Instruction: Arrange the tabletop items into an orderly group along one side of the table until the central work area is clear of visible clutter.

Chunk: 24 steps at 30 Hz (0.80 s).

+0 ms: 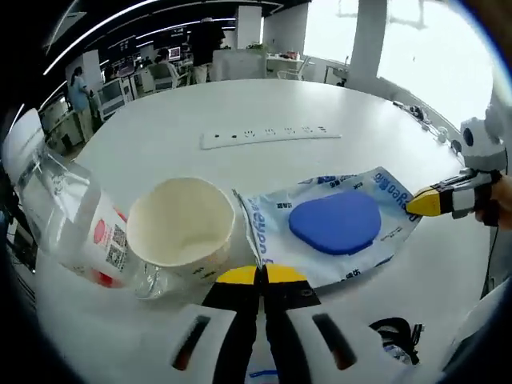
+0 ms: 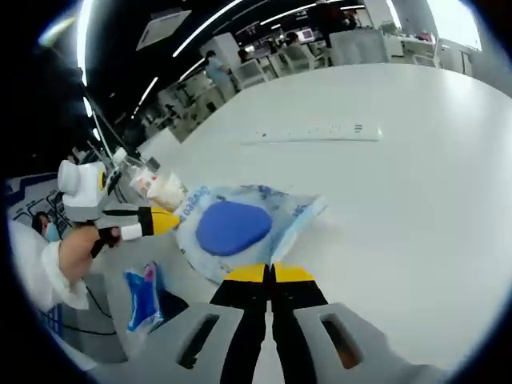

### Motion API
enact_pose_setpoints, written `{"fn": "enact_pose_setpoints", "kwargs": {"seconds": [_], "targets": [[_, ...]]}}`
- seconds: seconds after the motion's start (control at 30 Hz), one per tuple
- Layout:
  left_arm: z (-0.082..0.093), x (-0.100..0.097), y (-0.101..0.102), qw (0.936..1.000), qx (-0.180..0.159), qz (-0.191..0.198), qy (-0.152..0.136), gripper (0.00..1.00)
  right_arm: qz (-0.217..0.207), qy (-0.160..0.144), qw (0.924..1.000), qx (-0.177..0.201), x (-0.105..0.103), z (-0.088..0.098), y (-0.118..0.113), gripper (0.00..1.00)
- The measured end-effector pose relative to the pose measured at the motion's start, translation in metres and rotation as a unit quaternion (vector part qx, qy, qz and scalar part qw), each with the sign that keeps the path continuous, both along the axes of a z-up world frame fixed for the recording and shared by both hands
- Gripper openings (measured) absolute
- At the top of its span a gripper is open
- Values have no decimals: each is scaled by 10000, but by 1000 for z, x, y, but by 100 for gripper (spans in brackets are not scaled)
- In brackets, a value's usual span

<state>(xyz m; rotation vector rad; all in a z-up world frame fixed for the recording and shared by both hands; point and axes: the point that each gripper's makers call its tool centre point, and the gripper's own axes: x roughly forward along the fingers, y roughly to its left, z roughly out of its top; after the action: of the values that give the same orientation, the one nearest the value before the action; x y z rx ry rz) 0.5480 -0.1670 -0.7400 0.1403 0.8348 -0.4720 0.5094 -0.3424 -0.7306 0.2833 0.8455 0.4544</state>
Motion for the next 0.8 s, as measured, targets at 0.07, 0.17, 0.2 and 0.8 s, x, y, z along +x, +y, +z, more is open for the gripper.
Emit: {"fn": "enact_pose_setpoints", "kwargs": {"seconds": [0.07, 0.17, 0.2, 0.8], "targets": [[-7, -3, 2, 9999, 109, 21, 54, 0, 3, 63, 10000, 36, 0, -4, 1, 0], [-12, -5, 6, 9998, 97, 116, 118, 0, 127, 56, 9999, -49, -1, -10, 4, 0], [-13, -5, 7, 9998, 89, 135, 136, 0, 146, 58, 9999, -60, -1, -12, 4, 0], [-22, -6, 10, 9985, -202, 487, 176, 0, 298, 142, 9993, -161, -6, -35, 3, 0]]}}
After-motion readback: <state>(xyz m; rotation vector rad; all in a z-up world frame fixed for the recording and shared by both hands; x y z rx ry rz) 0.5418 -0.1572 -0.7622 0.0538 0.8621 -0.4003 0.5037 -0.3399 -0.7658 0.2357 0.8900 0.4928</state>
